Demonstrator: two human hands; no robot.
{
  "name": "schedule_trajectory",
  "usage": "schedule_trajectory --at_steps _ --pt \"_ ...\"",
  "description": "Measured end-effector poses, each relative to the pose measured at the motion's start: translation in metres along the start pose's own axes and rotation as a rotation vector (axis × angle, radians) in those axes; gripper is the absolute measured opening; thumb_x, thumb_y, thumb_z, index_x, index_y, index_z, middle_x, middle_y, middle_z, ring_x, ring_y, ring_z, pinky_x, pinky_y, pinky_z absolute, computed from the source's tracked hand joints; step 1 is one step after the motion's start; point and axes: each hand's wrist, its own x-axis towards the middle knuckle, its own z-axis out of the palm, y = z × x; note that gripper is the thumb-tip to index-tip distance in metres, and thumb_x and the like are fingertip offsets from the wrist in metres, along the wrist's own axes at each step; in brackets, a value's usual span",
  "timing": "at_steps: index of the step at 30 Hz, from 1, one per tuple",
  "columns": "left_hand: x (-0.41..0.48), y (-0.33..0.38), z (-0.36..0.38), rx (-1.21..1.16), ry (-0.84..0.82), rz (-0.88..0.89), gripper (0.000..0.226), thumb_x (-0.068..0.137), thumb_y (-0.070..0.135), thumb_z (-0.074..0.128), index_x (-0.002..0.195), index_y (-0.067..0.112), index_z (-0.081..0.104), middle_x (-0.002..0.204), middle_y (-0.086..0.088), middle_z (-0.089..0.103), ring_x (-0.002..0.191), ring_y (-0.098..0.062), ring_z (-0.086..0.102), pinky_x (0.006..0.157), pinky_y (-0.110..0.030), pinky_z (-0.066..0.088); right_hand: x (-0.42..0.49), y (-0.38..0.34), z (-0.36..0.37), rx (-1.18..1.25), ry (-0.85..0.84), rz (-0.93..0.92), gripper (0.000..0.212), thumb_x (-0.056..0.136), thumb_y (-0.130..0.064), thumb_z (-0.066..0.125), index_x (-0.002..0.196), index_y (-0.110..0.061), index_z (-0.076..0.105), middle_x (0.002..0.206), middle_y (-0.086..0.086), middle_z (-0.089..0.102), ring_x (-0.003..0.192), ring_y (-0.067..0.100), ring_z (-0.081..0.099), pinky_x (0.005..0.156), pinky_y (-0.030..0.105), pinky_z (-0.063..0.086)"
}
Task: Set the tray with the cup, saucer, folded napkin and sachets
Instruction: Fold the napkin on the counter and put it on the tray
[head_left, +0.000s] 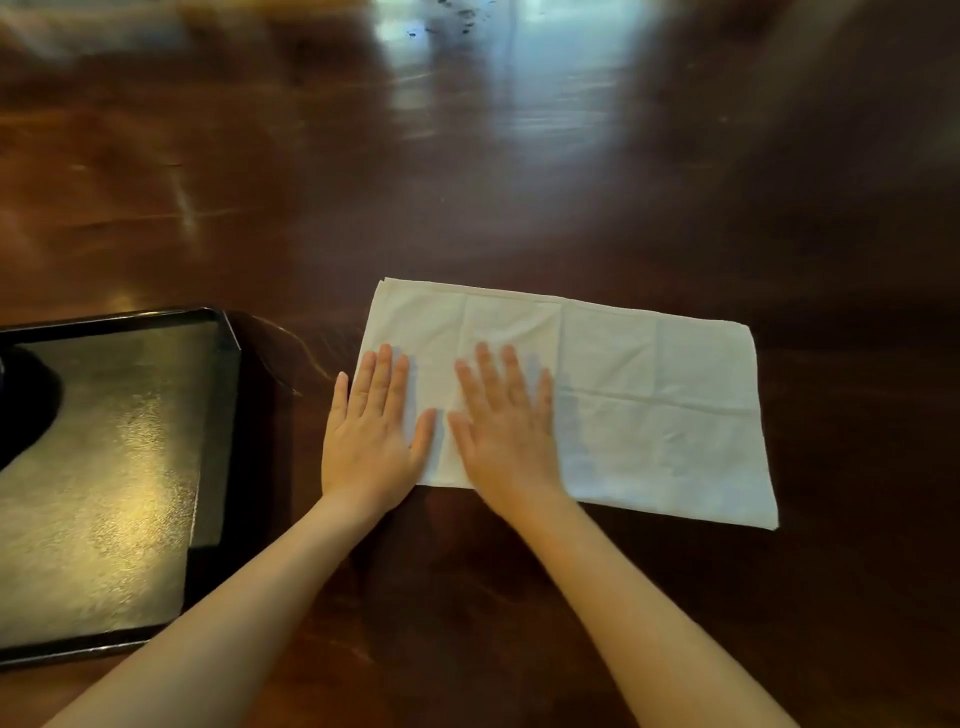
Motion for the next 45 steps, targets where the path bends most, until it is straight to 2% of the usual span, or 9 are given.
schedule_trajectory --at_steps 4,16,26,29,33,36,38,41,45 --pt "-0.001 0.001 -0.001 -0.018 0.006 0.008 0.069 0.089 0.058 0.002 0.146 0.022 -0.006 0.156 0.002 -0.009 0.143 -0.011 -0.011 0.118 -0.037 -0.004 -0.008 0.005 0.008 -0.028 -0.07 0.008 0.057 0.095 -0.047 0.014 0.148 -0.03 0.001 0.159 -0.004 -0.005 0.144 0.019 -0.015 0.114 0.05 -0.011" --pt "0.0 -0.006 -0.005 -0.03 -0.041 0.085 0.068 0.087 0.062 0.001 0.143 0.025 -0.011 0.154 0.004 -0.013 0.143 -0.012 -0.014 0.117 -0.037 -0.009 -0.077 0.165 -0.029 -0.101 -0.144 0.348 0.063 0.084 -0.059 -0.003 0.142 -0.035 -0.016 0.156 -0.004 -0.015 0.142 0.016 -0.018 0.116 0.036 -0.01" --pt "-0.011 -0.044 -0.026 0.255 -0.139 0.803 0.073 0.092 0.062 0.018 0.149 0.017 0.012 0.156 -0.009 0.01 0.144 -0.02 -0.007 0.116 -0.034 -0.006 -0.106 0.198 -0.054 0.01 -0.347 -0.031 0.084 0.078 -0.069 0.025 0.144 -0.033 -0.013 0.152 -0.012 -0.024 0.138 0.003 -0.029 0.113 0.028 -0.02" --pt "-0.013 -0.046 -0.03 0.256 -0.121 0.844 0.06 0.098 0.041 0.024 0.148 0.012 0.01 0.151 -0.015 0.028 0.143 -0.02 -0.017 0.117 -0.034 -0.002 -0.12 0.195 -0.061 -0.077 -0.304 -0.072 0.082 0.085 -0.05 0.052 0.146 -0.026 0.003 0.156 -0.002 -0.004 0.145 0.013 -0.008 0.119 0.035 -0.002" --pt "-0.014 -0.052 -0.026 0.288 -0.094 0.876 0.089 0.08 0.0 0.053 0.146 0.007 -0.007 0.145 -0.02 0.038 0.141 -0.023 -0.023 0.116 -0.038 -0.002 -0.13 0.194 -0.063 -0.242 -0.152 -0.142 0.072 0.063 -0.006 0.078 0.129 0.002 0.05 0.133 0.023 0.051 0.124 0.037 0.049 0.098 0.049 0.044" --pt "-0.016 -0.05 -0.029 0.253 -0.029 0.882 0.086 0.061 -0.008 0.069 0.139 0.0 0.033 0.139 -0.019 0.045 0.144 -0.02 -0.01 0.116 -0.033 0.002 -0.131 0.196 -0.06 -0.261 -0.126 -0.146 0.074 0.057 0.001 0.078 0.127 0.004 0.052 0.131 0.024 0.053 0.122 0.038 0.05 0.096 0.05 0.046" --pt "-0.018 -0.049 -0.034 0.233 -0.05 0.846 0.088 0.051 -0.008 0.079 0.131 0.001 0.046 0.135 -0.017 0.051 0.14 -0.024 0.023 0.11 -0.033 0.026 -0.132 0.197 -0.06 -0.214 -0.094 -0.122 0.076 0.058 0.002 0.077 0.129 0.002 0.05 0.134 0.02 0.052 0.126 0.035 0.047 0.101 0.047 0.039" --pt "-0.017 -0.056 -0.041 0.144 -0.064 0.783 0.081 0.053 -0.011 0.08 0.128 0.004 0.053 0.133 -0.012 0.054 0.125 -0.023 0.043 0.096 -0.037 0.035 -0.132 0.197 -0.061 -0.139 -0.057 -0.094 0.07 0.065 -0.005 0.077 0.13 0.0 0.05 0.137 0.017 0.05 0.129 0.03 0.044 0.105 0.042 0.029" --pt "-0.007 -0.063 -0.057 -0.187 -0.188 0.664 0.058 0.077 -0.006 0.067 0.128 0.017 0.053 0.135 0.009 0.048 0.125 -0.009 0.045 0.105 -0.033 0.036 -0.13 0.193 -0.062 -0.112 -0.039 -0.101 0.064 0.067 -0.023 0.08 0.122 0.0 0.058 0.129 0.017 0.057 0.122 0.03 0.053 0.101 0.042 0.043"
